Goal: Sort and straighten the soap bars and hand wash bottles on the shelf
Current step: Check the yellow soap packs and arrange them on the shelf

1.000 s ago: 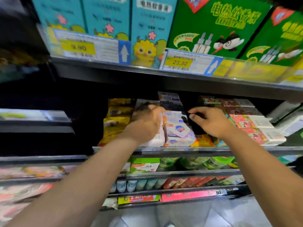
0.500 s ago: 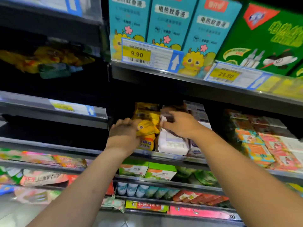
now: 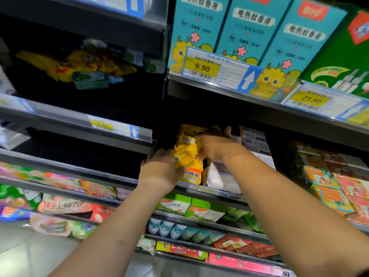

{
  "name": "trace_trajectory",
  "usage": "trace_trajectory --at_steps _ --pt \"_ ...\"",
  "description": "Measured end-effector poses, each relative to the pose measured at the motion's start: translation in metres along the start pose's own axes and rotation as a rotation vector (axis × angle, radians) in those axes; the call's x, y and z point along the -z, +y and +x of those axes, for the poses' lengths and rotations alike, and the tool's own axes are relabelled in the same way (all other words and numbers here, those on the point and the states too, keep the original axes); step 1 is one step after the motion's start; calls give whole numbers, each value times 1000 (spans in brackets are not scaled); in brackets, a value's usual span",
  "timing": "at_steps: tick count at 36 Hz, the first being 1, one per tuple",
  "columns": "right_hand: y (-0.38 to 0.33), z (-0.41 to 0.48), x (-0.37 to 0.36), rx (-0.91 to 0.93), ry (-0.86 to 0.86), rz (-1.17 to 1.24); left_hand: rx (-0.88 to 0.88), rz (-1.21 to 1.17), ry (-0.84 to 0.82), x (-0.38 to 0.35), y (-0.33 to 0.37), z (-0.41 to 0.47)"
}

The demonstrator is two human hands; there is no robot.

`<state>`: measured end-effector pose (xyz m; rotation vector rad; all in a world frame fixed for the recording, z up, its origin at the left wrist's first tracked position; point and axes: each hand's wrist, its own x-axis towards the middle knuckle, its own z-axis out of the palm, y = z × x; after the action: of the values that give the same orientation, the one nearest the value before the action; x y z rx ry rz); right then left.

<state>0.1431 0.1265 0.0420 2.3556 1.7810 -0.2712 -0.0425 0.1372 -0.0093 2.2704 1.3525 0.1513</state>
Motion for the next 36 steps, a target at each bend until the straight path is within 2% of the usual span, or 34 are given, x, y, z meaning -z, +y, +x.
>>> trace_trajectory --at_steps 8,13,17,21,26,29,36 --pt "-2 0 5 79 36 7 15 -61 -1 0 -2 3" --pt "-2 -7 10 75 156 -41 9 -47 -37 0 -2 3" --pt "2 -25 15 45 289 -63 -4 -25 12 0 -2 -2" --pt "20 -49 10 -59 401 30 -5 -30 65 -1 7 -9" --pt "59 -79 -4 -222 360 232 -65 -195 151 -2 26 -16" --pt "86 -103 -10 -212 431 313 -151 -215 203 -3 49 -16" --pt "157 -157 -24 -380 559 155 -268 -15 198 -10 125 -19"
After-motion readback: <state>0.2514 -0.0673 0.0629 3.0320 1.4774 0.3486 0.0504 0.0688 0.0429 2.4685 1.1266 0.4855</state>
